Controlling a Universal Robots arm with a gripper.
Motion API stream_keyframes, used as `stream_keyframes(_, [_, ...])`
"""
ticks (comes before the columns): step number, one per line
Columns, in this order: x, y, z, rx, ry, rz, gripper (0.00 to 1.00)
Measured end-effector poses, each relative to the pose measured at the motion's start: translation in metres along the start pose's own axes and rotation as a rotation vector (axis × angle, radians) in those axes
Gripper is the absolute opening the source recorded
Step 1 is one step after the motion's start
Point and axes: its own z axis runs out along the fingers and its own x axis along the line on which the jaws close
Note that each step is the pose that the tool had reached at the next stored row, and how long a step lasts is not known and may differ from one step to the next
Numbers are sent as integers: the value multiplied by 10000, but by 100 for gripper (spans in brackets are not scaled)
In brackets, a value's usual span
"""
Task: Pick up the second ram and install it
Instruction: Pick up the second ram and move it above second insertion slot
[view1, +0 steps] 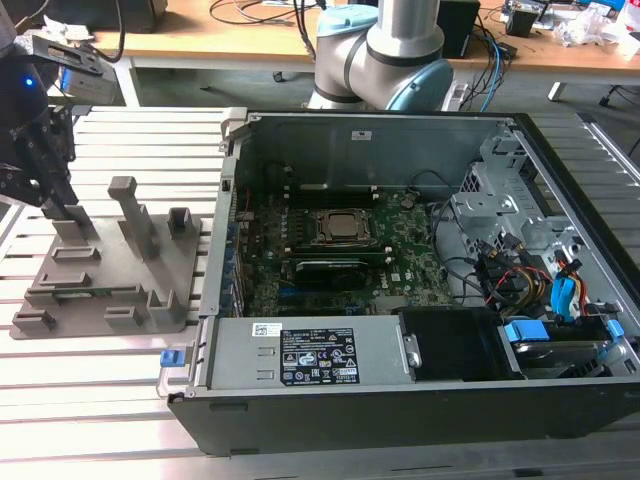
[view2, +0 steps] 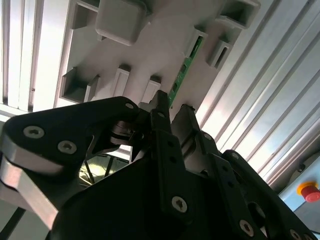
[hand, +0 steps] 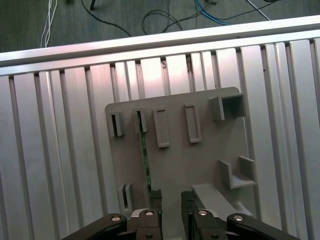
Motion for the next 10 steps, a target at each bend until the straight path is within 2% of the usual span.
stream_keyframes(10, [0,-2,133,-1,1,-1,30])
